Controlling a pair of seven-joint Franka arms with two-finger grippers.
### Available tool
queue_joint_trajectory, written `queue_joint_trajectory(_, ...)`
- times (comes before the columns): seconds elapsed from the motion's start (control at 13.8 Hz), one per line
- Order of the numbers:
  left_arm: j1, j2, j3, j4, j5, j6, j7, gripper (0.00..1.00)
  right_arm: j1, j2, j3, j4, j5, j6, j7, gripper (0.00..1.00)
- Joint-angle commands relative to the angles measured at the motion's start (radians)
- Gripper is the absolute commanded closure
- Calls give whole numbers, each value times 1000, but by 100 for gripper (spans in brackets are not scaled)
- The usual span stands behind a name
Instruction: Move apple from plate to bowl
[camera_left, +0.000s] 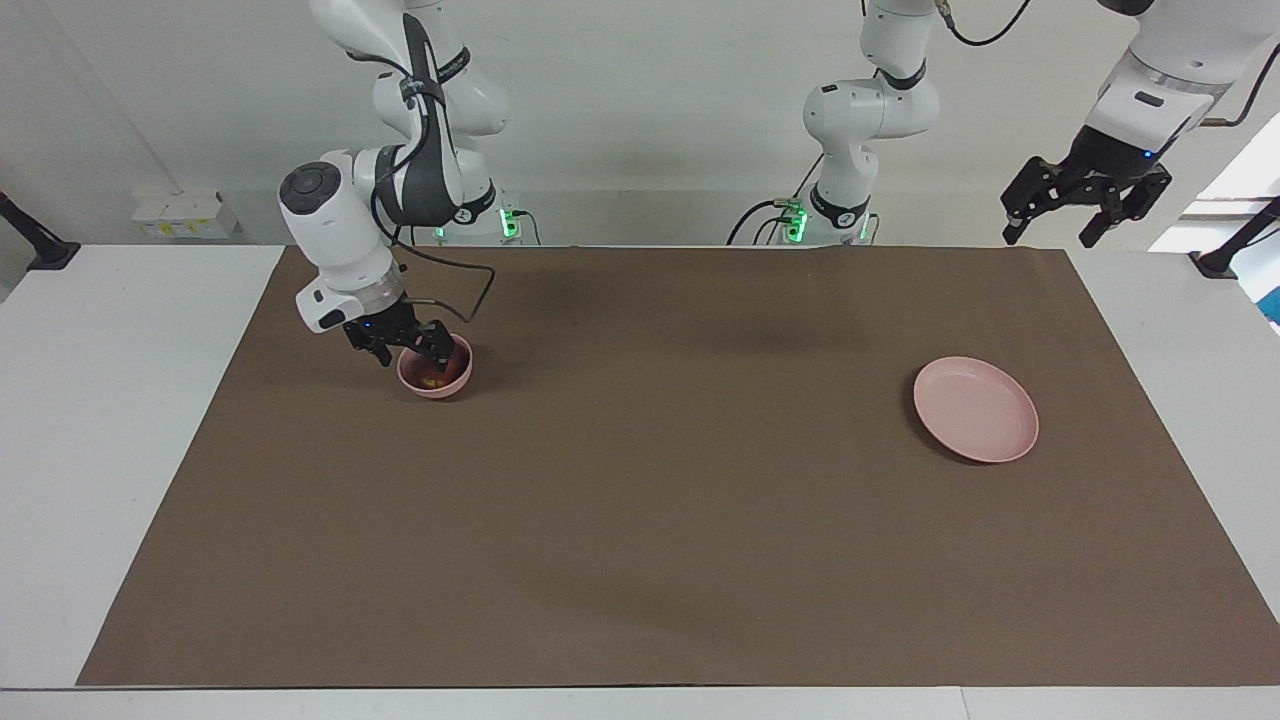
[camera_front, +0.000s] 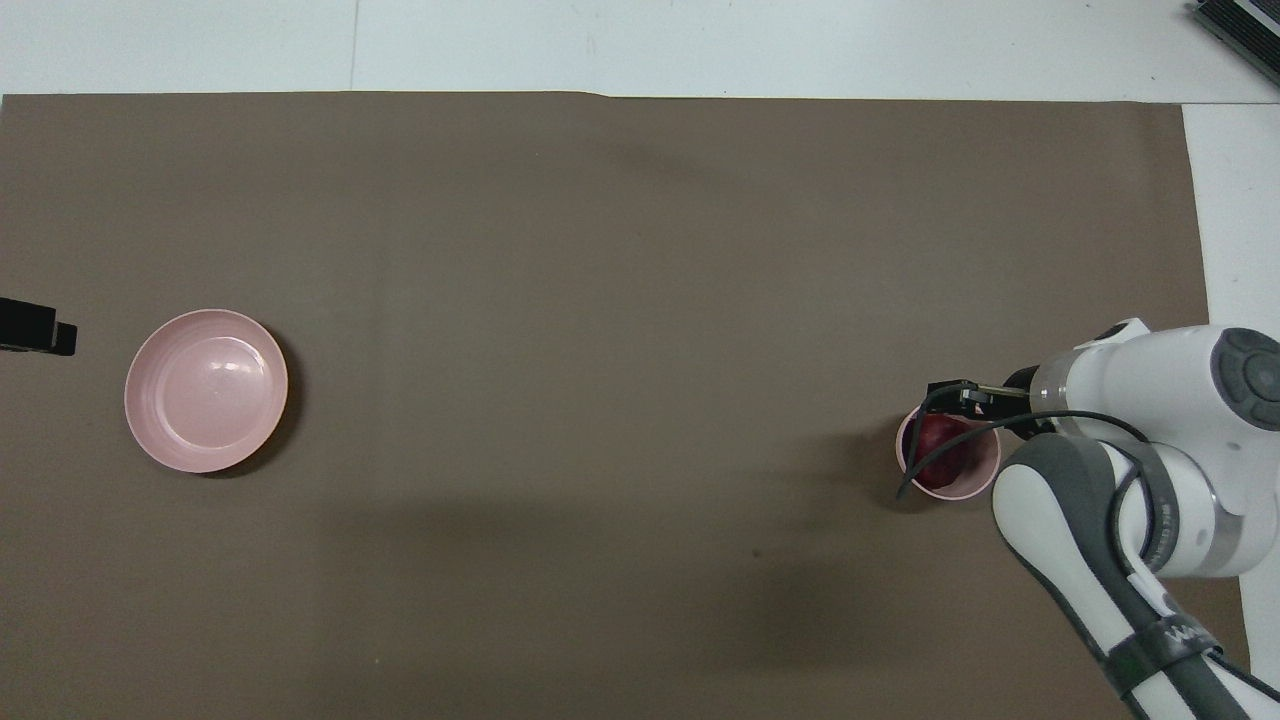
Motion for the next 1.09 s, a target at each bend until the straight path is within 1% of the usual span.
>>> queue_joint_trajectory(0.0, 13, -19, -8, -25, 14, 18, 14, 0, -50, 26, 9, 175, -28, -147, -125, 0)
queue_joint_trajectory(0.15, 13, -19, -8, -25, 14, 16, 14, 0, -61, 25, 7, 290, -29, -250, -162, 0)
queue_joint_trajectory(0.29, 13, -19, -8, -25, 14, 15, 14, 0, -63, 23, 6, 414, -40, -403, -145, 0)
queue_joint_trajectory(0.36, 13, -19, -8, -25, 14, 15, 14, 0, -61, 13, 7, 454, -49, -460, -112, 0)
queue_joint_trajectory(0.51, 13, -19, -8, -25, 14, 18, 14, 0, -44, -24, 23, 467, -55, -529, -23, 0)
queue_joint_trajectory(0.65, 13, -18, -8, -25, 14, 15, 14, 0, -4, -52, 38, 468, -54, -560, 31, 0)
queue_joint_trajectory(0.73, 11, -19, -8, -25, 14, 12, 14, 0, -3, -61, 35, 487, -48, -592, 23, 0)
queue_joint_trajectory(0.87, 11, -18, -8, -23, 14, 10, 14, 0, -4, -60, 29, 586, -45, -690, 23, 0)
queue_joint_trajectory(0.94, 11, -18, -8, -22, 14, 10, 12, 0, -4, -54, 29, 603, -49, -706, 23, 0)
queue_joint_trajectory(1.02, 11, -16, -8, -20, 14, 11, 14, 0, -6, -55, 29, 599, -49, -700, 23, 0)
